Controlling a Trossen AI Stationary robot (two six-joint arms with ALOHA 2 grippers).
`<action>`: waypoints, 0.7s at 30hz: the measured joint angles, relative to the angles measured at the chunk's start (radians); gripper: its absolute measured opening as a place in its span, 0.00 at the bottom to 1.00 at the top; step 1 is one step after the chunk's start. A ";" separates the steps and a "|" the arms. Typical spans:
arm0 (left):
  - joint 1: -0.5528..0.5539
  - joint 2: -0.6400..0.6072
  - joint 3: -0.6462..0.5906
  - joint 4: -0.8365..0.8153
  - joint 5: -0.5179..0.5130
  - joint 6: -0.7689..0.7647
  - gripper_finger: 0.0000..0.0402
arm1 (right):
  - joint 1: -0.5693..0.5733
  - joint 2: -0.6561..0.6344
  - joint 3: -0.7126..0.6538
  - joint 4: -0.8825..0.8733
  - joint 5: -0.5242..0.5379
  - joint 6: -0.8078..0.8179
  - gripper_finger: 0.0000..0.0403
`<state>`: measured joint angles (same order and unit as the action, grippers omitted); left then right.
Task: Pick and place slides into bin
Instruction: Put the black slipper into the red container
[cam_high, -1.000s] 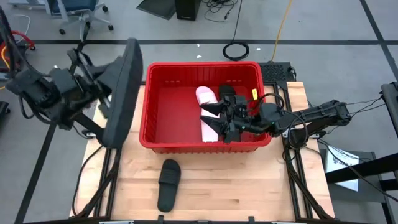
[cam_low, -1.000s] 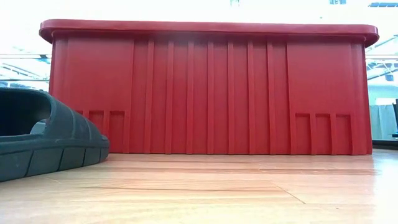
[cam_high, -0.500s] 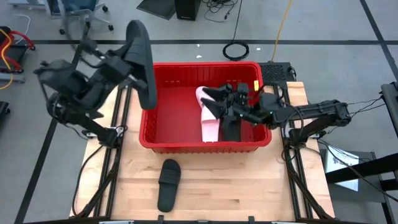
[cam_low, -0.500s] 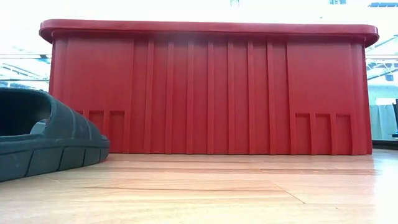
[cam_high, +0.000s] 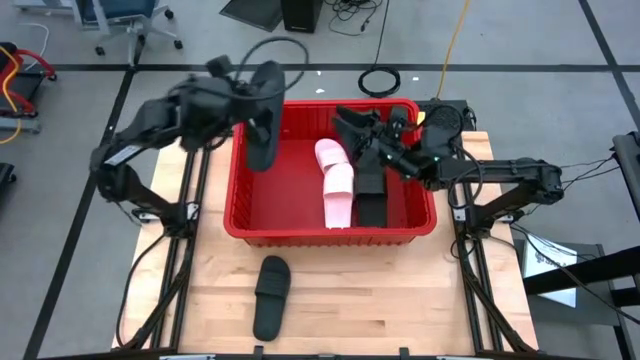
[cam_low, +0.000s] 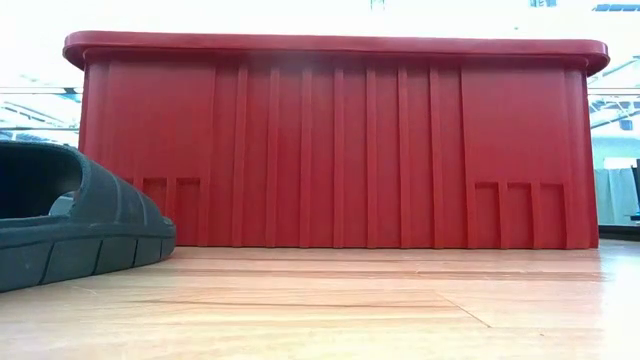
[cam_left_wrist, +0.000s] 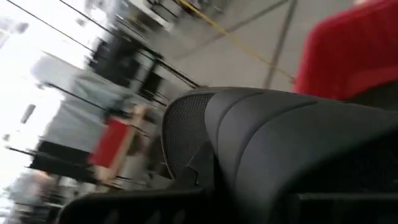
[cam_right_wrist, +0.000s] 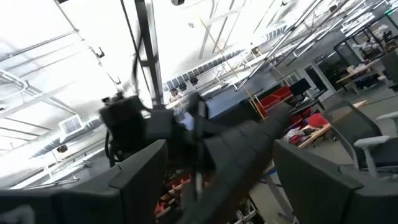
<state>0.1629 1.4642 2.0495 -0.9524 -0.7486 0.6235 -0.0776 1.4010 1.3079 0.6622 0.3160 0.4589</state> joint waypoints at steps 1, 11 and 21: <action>0.024 0.013 0.000 -0.019 0.038 -0.032 0.02 | -0.006 0.000 0.000 0.000 -0.002 0.000 0.70; 0.141 0.197 0.000 -0.242 0.189 -0.309 0.02 | -0.083 0.000 0.000 -0.027 -0.073 0.025 0.70; 0.137 0.331 -0.001 -0.191 0.243 -0.360 0.02 | -0.189 -0.087 0.000 -0.128 -0.267 0.097 0.70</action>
<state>0.2996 1.7949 2.0487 -1.1433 -0.5060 0.2637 -0.2665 1.3144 1.3079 0.5343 0.0490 0.5556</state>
